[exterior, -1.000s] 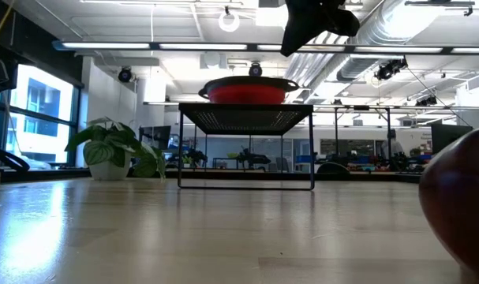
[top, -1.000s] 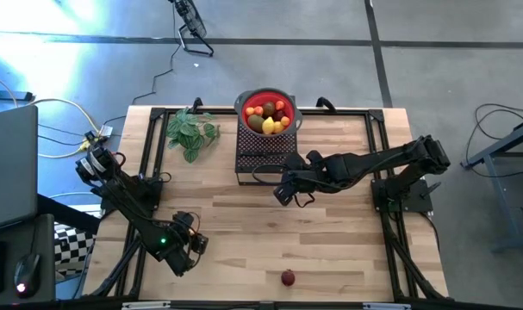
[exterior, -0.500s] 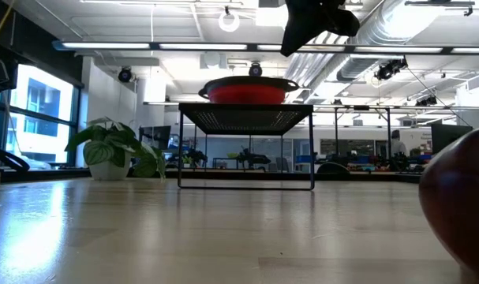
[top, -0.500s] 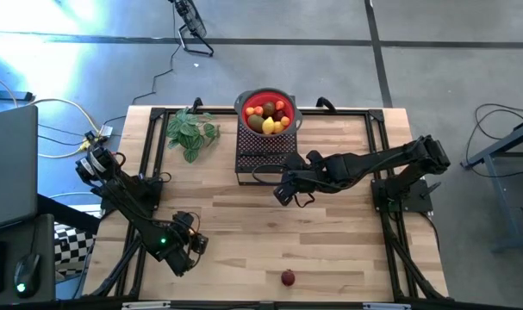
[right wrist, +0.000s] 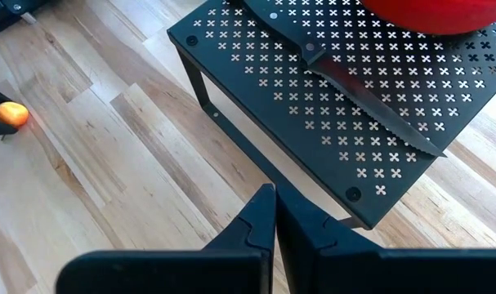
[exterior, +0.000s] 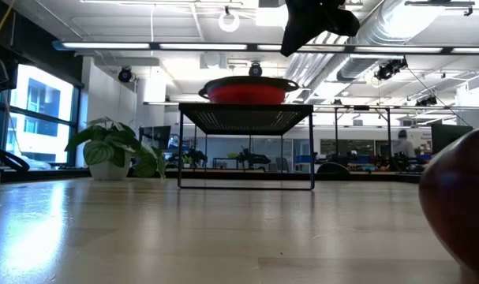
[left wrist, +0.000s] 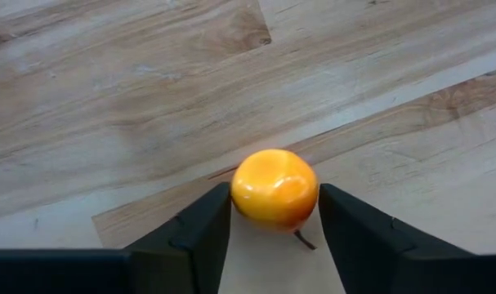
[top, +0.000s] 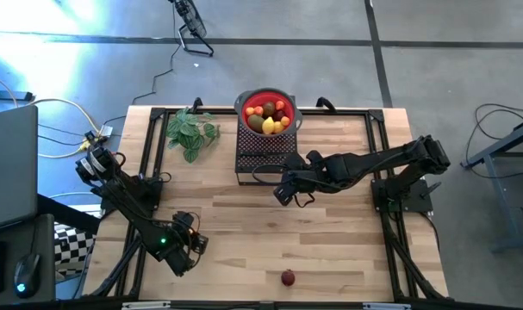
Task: Pick & Place Fruit
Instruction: Put the pear into the red strainer bowl
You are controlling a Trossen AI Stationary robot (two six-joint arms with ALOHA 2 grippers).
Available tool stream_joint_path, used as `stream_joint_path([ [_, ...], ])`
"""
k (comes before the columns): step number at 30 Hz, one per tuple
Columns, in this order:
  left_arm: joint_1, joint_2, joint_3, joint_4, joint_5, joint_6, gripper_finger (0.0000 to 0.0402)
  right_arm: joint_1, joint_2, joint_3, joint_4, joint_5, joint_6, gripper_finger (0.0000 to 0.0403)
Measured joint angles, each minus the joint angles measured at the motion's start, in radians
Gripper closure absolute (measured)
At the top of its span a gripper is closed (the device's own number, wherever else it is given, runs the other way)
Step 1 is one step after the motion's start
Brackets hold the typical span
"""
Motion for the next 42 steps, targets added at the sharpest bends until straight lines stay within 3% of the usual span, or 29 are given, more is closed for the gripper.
stream_joint_path([
  [11, 0.0, 0.0, 0.0, 0.0, 0.001, 0.0, 0.0255, 0.0, 0.0, 0.0, 0.0, 0.0, 0.0, 0.0398],
  [24, 0.0, -0.014, 0.0, 0.0, 0.014, 0.006, 0.0258, 0.0, 0.0, 0.0, 0.0, 0.0, 0.0, 0.0398],
  [35, 0.0, -0.169, 0.0, -0.084, -0.02, 0.034, 0.0258, 0.0, 0.0, 0.0, 0.0, -0.003, -0.023, 0.0398],
  [42, 0.0, -0.301, 0.0, -0.132, -0.107, 0.036, 0.0258, 0.0, 0.0, 0.0, -0.003, -0.013, -0.049, 0.0398],
])
